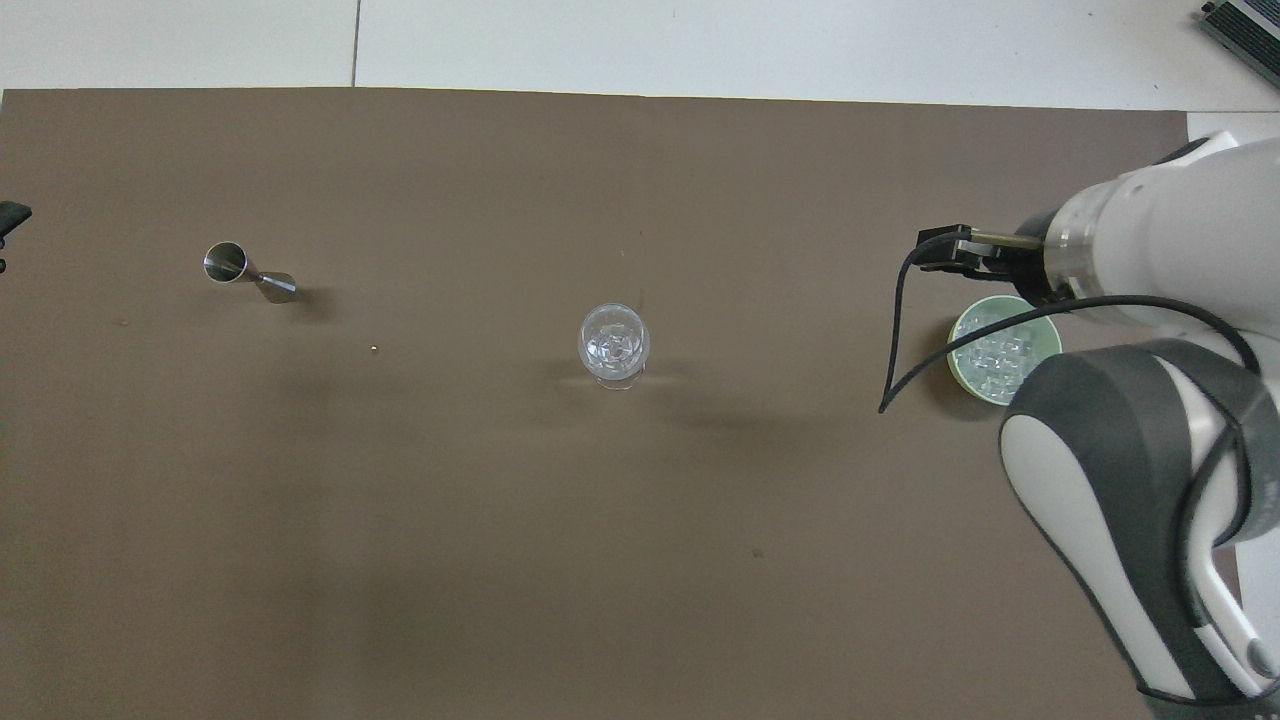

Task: Pour wine and add ice with both arms

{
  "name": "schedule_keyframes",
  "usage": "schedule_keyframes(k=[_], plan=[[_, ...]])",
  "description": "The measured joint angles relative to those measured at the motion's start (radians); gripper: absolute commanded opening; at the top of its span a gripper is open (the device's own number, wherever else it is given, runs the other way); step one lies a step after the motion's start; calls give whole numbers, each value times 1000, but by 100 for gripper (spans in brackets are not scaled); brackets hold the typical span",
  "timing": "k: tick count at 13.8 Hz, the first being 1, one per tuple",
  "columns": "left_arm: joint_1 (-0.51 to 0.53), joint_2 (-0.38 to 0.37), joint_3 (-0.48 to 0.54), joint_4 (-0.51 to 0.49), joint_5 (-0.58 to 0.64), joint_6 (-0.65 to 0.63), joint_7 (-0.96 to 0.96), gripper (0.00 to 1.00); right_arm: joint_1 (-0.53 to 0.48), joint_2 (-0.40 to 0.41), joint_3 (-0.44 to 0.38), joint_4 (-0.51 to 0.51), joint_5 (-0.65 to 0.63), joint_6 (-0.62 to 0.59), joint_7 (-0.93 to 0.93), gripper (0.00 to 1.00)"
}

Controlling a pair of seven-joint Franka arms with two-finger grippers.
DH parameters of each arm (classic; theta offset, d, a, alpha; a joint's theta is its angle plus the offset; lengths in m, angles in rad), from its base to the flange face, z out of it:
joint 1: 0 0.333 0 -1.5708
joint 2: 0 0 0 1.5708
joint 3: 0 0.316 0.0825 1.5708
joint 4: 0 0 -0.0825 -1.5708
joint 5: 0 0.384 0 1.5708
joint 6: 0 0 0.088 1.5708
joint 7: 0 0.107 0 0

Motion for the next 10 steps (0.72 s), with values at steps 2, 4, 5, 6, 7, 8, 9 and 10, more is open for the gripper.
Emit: schedule_keyframes(k=[2, 4, 5, 6, 7, 8, 9, 10], plan=[[11, -15, 0, 49, 222, -172, -86, 100, -3, -23, -39, 1, 1, -55, -68, 100], [12, -23, -2, 132, 432, -364, -133, 100, -7, -34, -67, 19, 19, -120, -99, 100], [12, -25, -6, 175, 503, -451, -139, 100, -8, -35, -84, 37, 45, -152, -113, 100], [11, -26, -10, 210, 554, -524, -137, 100, -9, -36, -107, 55, 64, -183, -136, 100], [11, -26, -14, 236, 601, -589, -124, 100, -10, -36, -132, 74, 75, -214, -168, 100], [11, -26, -19, 258, 639, -654, -92, 100, -11, -36, -153, 93, 79, -246, -196, 100], [10, -26, -26, 278, 662, -722, -41, 100, -12, -36, -173, 114, 79, -281, -221, 100], [9, -26, -32, 298, 672, -789, 11, 100, -12, -36, -189, 134, 79, -313, -246, 100]])
